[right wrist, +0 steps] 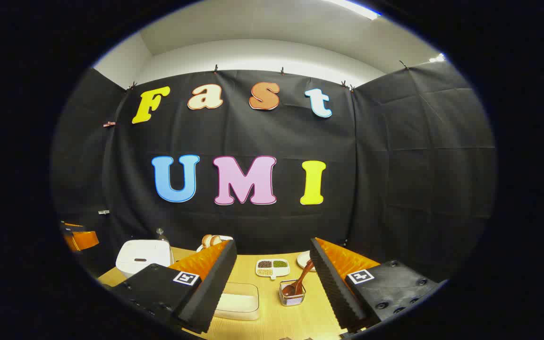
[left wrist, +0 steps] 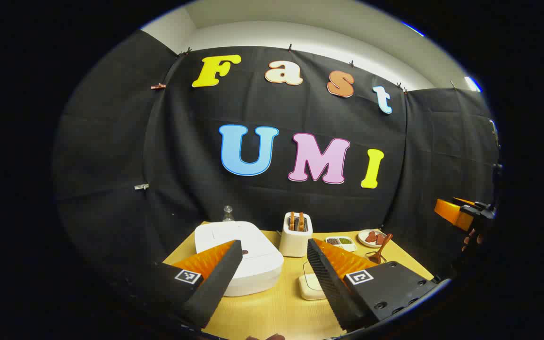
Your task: Close the left gripper, press the button to open the rice cooker; take a wooden spoon from the chopstick holder with the right hand, scoop a spoonful of rice and pour it into the rice cooker, then put the wooden spoon back into the chopstick holder.
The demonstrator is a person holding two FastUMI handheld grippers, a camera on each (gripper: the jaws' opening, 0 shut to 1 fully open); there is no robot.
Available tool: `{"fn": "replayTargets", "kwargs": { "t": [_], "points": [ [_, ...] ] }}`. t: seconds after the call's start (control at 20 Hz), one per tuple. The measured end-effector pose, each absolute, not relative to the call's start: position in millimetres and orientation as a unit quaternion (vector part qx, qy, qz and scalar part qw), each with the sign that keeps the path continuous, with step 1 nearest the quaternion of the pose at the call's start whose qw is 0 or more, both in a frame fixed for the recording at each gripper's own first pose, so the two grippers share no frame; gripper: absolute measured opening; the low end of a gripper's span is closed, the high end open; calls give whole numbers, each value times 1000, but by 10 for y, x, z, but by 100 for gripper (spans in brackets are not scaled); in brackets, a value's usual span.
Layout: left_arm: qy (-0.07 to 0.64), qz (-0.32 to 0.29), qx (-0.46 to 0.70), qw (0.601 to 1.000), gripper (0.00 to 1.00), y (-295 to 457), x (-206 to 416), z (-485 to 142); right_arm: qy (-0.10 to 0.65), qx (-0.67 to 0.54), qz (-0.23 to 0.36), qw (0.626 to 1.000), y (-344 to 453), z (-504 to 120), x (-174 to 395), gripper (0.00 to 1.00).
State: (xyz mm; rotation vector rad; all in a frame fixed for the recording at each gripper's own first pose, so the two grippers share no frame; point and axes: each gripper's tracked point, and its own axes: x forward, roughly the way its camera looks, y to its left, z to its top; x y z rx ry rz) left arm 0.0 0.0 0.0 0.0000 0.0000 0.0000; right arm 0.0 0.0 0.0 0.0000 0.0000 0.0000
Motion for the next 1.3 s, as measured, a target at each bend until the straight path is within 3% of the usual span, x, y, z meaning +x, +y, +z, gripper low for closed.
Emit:
{"fn": "replayTargets", "kwargs": {
  "t": [0.9, 1.3],
  "points": [
    [10, 11, -7, 1000, 96, -384, 364, -19, 26, 17, 35, 999, -59, -376, 412, 98],
    [4, 34, -14, 999, 94, -99, 575, 199, 28, 14, 31, 999, -165, -399, 417, 95]
  ]
}}
